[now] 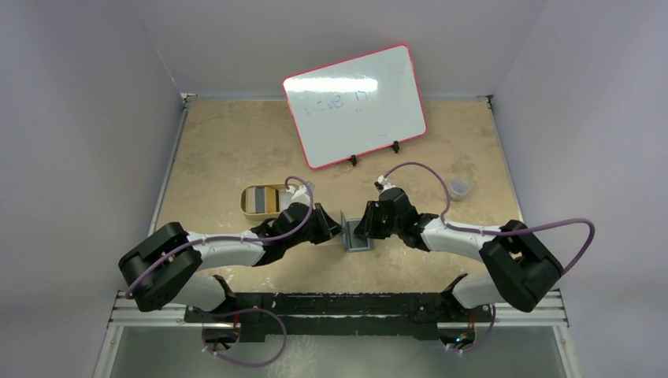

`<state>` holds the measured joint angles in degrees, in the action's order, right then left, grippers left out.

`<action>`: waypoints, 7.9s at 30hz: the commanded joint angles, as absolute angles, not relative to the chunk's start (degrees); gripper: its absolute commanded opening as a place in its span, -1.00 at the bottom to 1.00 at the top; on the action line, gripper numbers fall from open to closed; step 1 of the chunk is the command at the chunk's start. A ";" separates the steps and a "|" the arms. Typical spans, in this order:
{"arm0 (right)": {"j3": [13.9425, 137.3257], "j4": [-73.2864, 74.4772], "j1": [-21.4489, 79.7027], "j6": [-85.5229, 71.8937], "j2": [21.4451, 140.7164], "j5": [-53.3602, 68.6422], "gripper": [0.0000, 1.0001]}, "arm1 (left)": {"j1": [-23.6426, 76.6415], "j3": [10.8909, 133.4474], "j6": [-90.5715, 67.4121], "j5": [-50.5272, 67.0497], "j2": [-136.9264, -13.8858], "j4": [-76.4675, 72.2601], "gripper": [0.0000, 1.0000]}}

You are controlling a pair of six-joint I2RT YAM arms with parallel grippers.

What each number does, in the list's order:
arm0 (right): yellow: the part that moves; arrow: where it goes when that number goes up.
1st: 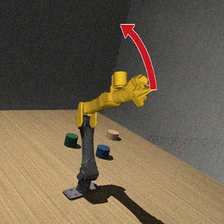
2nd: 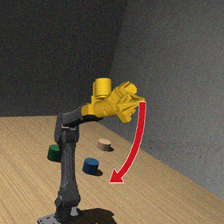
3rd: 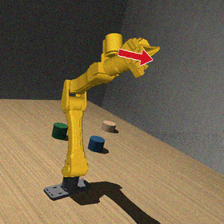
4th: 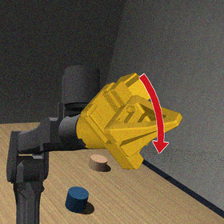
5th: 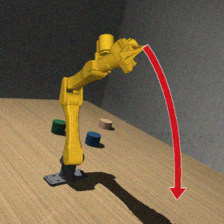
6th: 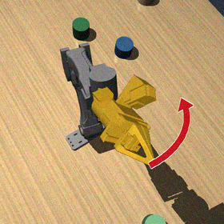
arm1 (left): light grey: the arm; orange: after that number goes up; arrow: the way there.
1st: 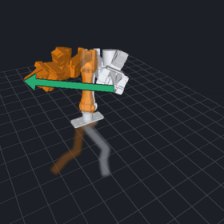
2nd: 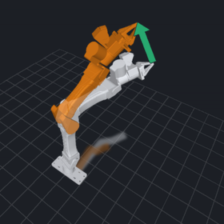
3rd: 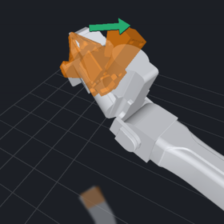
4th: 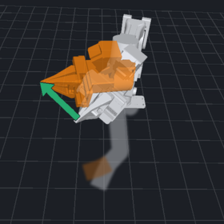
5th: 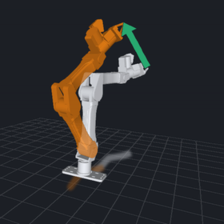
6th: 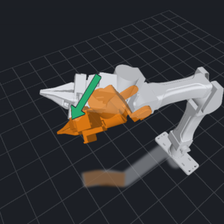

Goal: Put the credit cards into the card holder
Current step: Insert the credit card into the card holder, then pick up the credit card from the storage box.

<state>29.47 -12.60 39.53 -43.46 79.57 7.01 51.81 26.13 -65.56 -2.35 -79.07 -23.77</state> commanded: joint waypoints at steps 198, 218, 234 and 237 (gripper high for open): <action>47.76 -0.02 53.82 -44.69 90.52 -0.15 -0.10 | 29.88 67.10 -30.96 -40.59 -97.32 44.91 -0.60; 48.55 0.25 53.96 -44.66 91.33 -0.09 -0.10 | 29.86 67.00 -30.56 -38.08 -94.49 44.09 -0.69; 48.40 0.13 54.32 -44.69 91.23 -0.17 -0.10 | 29.88 70.35 -31.37 -37.10 -93.35 47.14 -0.88; 48.37 0.07 54.35 -44.72 91.19 -0.20 -0.10 | 29.83 70.92 -31.72 -37.01 -93.32 47.52 -0.94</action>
<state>47.13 0.54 53.98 -44.36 91.46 -0.32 30.30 68.10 -31.31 -36.58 -95.98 46.26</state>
